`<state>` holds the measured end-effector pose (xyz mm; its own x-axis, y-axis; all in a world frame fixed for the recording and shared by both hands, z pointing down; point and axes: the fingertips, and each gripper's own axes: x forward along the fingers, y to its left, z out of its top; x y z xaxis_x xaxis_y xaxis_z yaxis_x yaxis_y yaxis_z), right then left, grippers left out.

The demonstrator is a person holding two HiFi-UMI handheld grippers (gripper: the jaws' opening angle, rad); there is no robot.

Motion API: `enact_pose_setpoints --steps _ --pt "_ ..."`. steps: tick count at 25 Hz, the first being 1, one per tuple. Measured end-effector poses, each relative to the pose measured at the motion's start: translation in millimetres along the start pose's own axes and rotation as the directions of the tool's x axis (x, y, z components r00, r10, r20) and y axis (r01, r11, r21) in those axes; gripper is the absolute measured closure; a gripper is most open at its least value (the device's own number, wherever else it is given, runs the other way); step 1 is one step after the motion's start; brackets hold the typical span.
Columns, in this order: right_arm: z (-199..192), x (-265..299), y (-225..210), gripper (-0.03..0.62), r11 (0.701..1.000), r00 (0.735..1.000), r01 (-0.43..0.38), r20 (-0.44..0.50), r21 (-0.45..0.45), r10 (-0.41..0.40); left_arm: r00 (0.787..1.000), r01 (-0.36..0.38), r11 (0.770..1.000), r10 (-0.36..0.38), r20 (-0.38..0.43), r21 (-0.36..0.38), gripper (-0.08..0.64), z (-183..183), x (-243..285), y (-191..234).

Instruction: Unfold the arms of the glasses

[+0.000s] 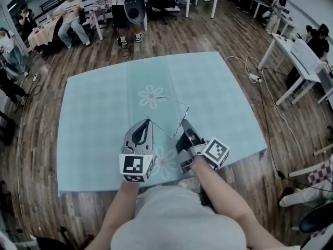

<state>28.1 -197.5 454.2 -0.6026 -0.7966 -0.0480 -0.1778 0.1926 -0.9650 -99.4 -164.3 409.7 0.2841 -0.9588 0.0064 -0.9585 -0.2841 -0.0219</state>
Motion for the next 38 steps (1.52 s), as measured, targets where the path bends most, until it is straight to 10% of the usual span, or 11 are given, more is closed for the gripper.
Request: enact_pose_setpoints --steps 38 --pt "10 6 -7 0.581 1.0 0.999 -0.025 0.028 0.018 0.025 1.0 -0.006 0.998 0.005 -0.011 -0.056 0.552 -18 3 -20"
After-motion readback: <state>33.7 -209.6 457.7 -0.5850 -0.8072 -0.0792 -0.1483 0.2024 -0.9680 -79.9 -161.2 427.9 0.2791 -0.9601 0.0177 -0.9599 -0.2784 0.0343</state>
